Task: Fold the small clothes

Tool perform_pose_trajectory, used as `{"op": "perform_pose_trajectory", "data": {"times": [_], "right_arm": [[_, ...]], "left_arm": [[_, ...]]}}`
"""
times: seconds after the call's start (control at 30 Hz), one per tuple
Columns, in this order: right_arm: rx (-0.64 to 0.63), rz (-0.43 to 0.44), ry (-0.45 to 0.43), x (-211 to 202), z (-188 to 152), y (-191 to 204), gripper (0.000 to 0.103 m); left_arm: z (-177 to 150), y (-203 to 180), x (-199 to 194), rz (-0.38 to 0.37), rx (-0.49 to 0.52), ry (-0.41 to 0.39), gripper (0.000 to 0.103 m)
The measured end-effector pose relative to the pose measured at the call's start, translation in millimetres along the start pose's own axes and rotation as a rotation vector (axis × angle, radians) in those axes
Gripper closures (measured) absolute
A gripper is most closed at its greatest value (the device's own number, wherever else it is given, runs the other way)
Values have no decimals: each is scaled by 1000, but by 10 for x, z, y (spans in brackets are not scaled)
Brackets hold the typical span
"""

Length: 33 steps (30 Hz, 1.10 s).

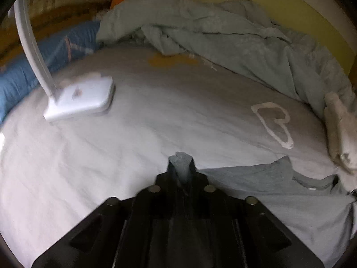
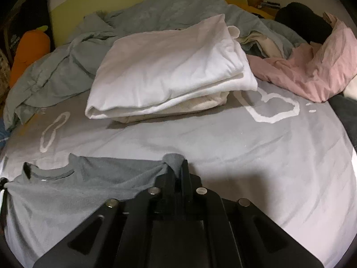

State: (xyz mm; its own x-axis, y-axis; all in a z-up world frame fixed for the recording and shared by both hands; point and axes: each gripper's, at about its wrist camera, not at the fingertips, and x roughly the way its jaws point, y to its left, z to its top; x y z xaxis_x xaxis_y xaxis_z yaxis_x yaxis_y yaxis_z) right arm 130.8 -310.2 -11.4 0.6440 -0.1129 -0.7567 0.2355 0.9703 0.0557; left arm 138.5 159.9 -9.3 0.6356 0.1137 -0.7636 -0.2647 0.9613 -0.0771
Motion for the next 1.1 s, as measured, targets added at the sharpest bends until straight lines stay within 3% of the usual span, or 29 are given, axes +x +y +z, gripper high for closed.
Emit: {"op": "perform_pose_trajectory", "data": {"times": [0.03,0.07,0.13,0.2,0.27,0.33,0.4,0.47,0.5,0.57,0.7,0.93,1.1], "right_arm": [[-3,-9,3,-5,-4,0,92],[6,-16,-2,-29,-3,-20,88],[50,-30,-22,-107,7,-97,56],[77,-48,-36,-176,51,-189,36],[85,-29,-41,-237,94,-243,36],[103,-10,-43,-306,121,-274,35],[92,-15,-59,-396,126,-247,35],[52,-41,-94,-486,137,-194,26],[30,-75,-119,-517,162,-175,19],[24,-95,-113,-496,205,-175,18],[116,-62,5,-239,238,-322,18],[237,168,246,380,342,-656,18],[265,274,287,407,417,-801,17]], "left_arm": [[1,-39,-39,44,44,-17,63],[-1,-74,-111,105,88,-46,58],[-5,-124,-346,196,150,-157,49],[37,-152,-572,257,193,-235,37],[90,-123,-730,204,179,-266,33],[109,-115,-846,94,171,-266,31],[101,-155,-898,-29,190,-235,31],[49,-281,-876,-90,235,-182,31],[20,-342,-855,-99,254,-161,31],[-47,-454,-790,-108,271,-139,31],[-175,-597,-654,-117,316,-96,31],[-223,-686,-389,-120,342,-5,31],[-248,-552,-75,-51,328,55,31]]}}
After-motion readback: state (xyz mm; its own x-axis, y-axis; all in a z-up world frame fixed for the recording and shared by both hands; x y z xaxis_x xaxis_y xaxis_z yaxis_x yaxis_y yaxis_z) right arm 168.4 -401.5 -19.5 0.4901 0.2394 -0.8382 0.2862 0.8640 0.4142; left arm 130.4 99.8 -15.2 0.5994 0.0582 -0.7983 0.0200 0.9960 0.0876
